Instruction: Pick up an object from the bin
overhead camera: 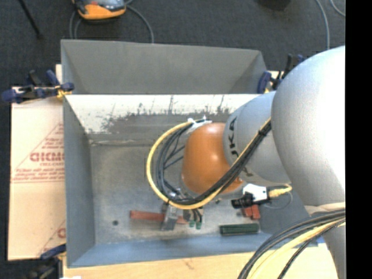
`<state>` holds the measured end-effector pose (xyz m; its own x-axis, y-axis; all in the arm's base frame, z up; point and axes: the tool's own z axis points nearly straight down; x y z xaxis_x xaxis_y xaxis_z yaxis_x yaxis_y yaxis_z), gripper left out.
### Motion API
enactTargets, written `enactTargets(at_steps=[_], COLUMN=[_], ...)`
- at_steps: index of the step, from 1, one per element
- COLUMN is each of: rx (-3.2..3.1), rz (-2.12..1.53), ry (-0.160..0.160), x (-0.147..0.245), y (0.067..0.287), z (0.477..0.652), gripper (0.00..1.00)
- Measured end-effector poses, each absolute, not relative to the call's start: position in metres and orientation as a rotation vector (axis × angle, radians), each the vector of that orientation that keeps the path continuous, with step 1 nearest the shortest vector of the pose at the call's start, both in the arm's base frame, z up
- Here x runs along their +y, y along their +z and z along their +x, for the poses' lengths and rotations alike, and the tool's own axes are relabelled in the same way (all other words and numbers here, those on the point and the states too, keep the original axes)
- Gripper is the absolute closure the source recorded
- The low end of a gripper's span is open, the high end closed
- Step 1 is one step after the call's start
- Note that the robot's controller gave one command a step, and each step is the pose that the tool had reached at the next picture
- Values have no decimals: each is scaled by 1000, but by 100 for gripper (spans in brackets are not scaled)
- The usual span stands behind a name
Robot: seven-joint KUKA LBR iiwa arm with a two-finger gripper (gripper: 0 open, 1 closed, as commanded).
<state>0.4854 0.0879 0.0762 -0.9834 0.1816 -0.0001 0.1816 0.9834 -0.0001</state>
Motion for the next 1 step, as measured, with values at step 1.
enactTargets(at_steps=[1], rx=[3130], rz=[287], ry=[0], x=[88], y=[86], z=[485], gripper=[100])
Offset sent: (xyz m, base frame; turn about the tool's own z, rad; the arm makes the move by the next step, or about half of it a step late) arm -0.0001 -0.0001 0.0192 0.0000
